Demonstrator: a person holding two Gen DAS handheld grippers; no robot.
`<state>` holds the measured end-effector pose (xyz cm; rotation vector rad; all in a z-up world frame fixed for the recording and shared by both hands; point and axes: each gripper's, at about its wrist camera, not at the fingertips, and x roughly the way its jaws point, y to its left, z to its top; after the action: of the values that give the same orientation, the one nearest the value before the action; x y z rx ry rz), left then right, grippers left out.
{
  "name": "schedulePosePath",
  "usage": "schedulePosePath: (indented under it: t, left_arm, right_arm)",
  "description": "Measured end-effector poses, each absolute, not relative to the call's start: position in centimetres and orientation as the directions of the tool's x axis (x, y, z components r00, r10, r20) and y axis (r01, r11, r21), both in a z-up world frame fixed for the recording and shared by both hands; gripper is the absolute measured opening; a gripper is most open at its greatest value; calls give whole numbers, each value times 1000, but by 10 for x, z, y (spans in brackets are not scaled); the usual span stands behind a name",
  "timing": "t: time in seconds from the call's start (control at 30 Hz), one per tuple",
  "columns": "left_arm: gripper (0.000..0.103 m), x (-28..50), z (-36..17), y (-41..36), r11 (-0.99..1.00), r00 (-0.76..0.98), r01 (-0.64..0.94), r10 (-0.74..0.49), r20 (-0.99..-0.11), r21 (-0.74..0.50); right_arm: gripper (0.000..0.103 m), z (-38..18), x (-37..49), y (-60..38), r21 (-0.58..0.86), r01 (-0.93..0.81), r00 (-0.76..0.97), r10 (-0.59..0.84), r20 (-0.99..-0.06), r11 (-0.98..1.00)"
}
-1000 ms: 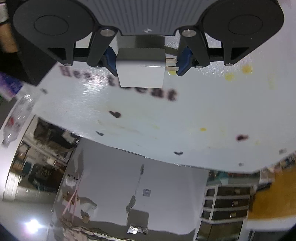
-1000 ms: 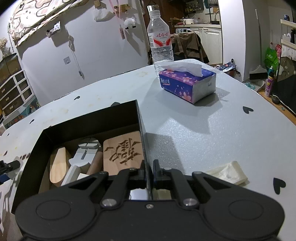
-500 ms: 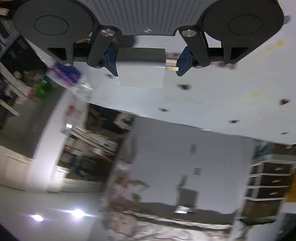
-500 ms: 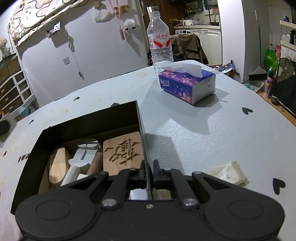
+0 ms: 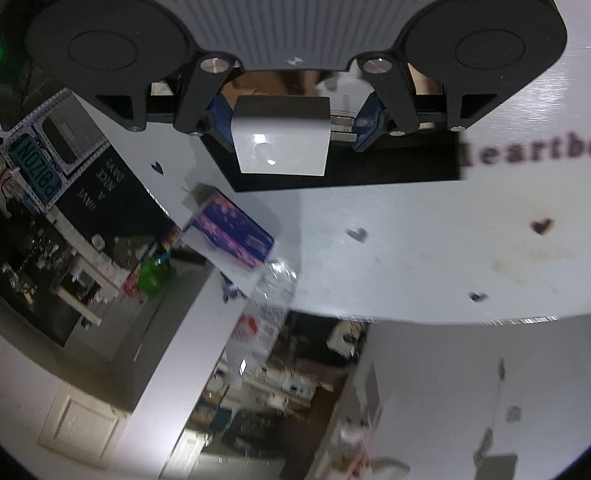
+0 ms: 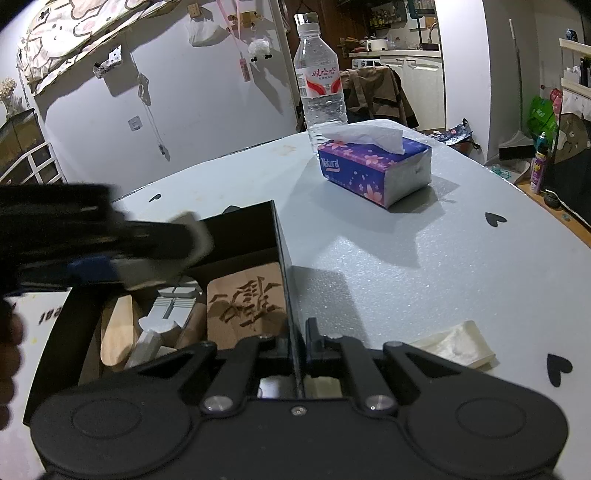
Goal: Organize rigid objects
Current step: 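Carry the white charger plug with the left tool into the box, then open the left tool to release the plug and lift away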
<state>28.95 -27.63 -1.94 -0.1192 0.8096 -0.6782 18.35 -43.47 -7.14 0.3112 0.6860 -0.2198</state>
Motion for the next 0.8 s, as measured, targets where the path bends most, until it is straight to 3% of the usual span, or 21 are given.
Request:
schedulePosePath:
  t: [0.17,0.3,0.4,0.47,0.5,0.8]
  left_arm:
    - [66,304,-34,-309,800,461,496,-572,-678,-338]
    - [66,306,-40,-316,854,538,461,-486,-689,-242]
    - [68,310,-46,-315,866,509,429,-468,-722,-258]
    - [86,310,-47,-313,870,517,425,-460,-722,-250]
    - [90,309,-45,-312,873,525,422,-455,-719,-244]
    - [93,300,-28,-305,852,537,467,-487,-689,-237]
  right_arm:
    - [7,-72,183,-436,213,291,756,-88,-649,933]
    - [7,-72,183,-437,221,281,759,-75,-646,934]
    - [7,-73,183,-438,224,278,761,-72,-645,934]
    - [7,-73,182,-439,226,276,762,-70,-643,934]
    - [7,-73,182,-439,226,277,762,-70,-644,934]
    - [7,-73,182,-439,227,277,762,-70,-644,934]
